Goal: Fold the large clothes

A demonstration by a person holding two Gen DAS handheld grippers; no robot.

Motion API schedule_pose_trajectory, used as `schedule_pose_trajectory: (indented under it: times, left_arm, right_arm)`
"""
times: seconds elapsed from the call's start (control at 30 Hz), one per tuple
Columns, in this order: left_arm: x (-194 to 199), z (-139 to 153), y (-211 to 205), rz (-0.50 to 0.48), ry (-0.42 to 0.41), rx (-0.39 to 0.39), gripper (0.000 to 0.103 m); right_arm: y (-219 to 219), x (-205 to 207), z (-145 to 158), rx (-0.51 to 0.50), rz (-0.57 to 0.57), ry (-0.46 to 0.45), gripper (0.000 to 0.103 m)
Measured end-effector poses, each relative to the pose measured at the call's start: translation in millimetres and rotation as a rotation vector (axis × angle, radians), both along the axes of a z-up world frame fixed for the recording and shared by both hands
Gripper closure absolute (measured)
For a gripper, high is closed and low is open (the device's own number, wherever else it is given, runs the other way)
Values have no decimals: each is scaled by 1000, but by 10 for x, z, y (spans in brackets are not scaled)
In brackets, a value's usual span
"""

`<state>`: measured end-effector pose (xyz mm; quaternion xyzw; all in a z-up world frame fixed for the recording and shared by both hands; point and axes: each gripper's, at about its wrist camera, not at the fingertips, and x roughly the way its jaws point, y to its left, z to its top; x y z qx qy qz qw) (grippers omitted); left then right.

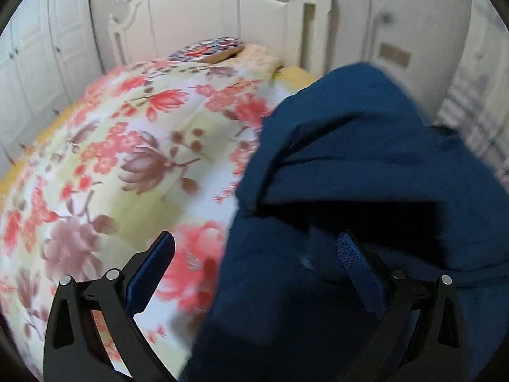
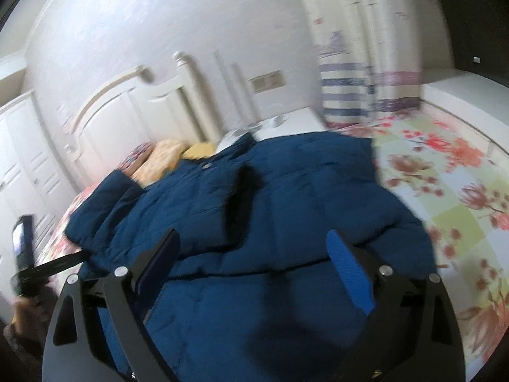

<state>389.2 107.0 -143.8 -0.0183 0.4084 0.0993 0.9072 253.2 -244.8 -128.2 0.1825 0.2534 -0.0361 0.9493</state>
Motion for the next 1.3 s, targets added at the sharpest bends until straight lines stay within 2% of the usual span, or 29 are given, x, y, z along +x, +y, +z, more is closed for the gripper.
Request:
schedule_pose_trajectory:
  times: [0.13, 0.2, 0.33, 0.37, 0.4, 0.47, 0.5, 0.57, 0.67, 0.73, 0.8, 0.93, 0.97, 1.03, 1.07, 1.1, 1.2, 1.3]
  left_arm:
    - [-41, -31, 152, -3, 3, -107, 4]
    - [-22, -85, 215, -9, 15, -151, 4]
    - [-20, -143, 339, -20, 19, -246, 4]
    - [-28, -147, 350, -20, 15, -252, 4]
    - [-30, -151, 348, -20, 15, -251, 4]
    - [-25, -151, 349, -21, 15, -251, 4]
    - [-29, -151, 353, -22, 13, -255, 4]
    - [-40, -138, 344, -21, 10, -260, 4]
    - [-37, -136, 331, -18, 7, -264, 4]
    - [-37, -134, 328, -18, 7, -265, 4]
    - [-34, -134, 322, -18, 8, -263, 4]
    - [-36, -137, 333, -18, 7, -265, 4]
    - [-36, -136, 333, -17, 7, -266, 4]
    - [-36, -135, 334, -17, 5, -268, 4]
    - [-50, -128, 329, -16, 5, -269, 4]
    - [-48, -128, 324, -16, 4, -269, 4]
    - [-43, -132, 325, -16, 7, -266, 4]
    - [-45, -133, 330, -16, 7, -266, 4]
  right_arm:
    - [207, 278, 57, -16, 111, 66, 11]
    - [249, 465, 64, -6, 127, 108, 11]
    - [218, 949, -122, 110, 98, 278, 13]
    - [231, 1015, -176, 134, 91, 293, 21]
    - [247, 1052, -196, 145, 89, 282, 46]
    - [315, 1056, -176, 150, 101, 248, 68]
    - [326, 1020, -134, 149, 102, 223, 76]
    - [339, 875, 69, 125, 113, 130, 78]
    - [255, 586, 386, 43, 60, 29, 78]
    - [56, 429, 467, 35, 17, 6, 78]
    - [-110, 411, 408, 47, -4, 33, 78]
    - [-333, 498, -117, 92, -22, 188, 74]
    - [-352, 478, -224, 112, -17, 189, 70]
    - [-372, 420, -243, 135, -28, 188, 58]
    - [-366, 397, -200, 132, -43, 196, 47]
    - [-357, 362, -120, 109, -71, 186, 45]
    - [-239, 141, 260, -74, -161, 53, 45]
    - [-88, 228, 351, -162, -104, 52, 46]
